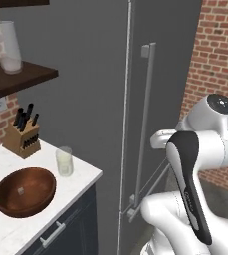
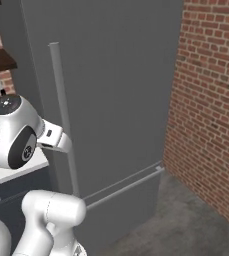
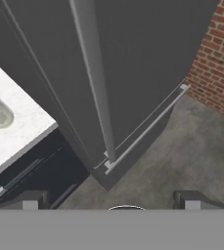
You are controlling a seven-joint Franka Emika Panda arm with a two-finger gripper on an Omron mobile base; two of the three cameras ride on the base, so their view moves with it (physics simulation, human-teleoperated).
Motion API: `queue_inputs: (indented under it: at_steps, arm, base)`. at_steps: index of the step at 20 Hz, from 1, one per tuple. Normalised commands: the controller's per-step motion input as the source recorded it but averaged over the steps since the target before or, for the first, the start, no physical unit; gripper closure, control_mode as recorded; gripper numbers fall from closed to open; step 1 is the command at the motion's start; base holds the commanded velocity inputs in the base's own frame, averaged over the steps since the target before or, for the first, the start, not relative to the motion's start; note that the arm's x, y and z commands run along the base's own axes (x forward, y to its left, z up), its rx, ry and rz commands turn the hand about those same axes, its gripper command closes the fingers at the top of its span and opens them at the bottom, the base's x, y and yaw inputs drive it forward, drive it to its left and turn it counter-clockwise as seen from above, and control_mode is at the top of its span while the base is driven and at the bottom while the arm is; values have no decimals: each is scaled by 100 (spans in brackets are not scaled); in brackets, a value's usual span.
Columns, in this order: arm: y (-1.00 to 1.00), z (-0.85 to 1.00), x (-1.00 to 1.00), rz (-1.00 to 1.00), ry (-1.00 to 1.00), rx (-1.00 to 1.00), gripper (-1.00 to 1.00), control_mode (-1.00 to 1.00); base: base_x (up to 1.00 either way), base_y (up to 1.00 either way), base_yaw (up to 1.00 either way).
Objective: Grab a lemon wedge from the fridge and one ice cube from the ice bowl, and put them in the glass of lemonade.
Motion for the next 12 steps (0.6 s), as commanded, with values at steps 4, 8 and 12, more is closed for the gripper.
queue_inputs:
  at_steps: [4,8,12]
  arm:
    - [0,0,0,0,0,0,-100,100]
    - [0,0,0,0,0,0,-100,100]
    - [0,0,0,0,0,0,-100,100]
  base:
    - [-19,0,-8]
    - [-50,7,-1]
    - [-41,5,0]
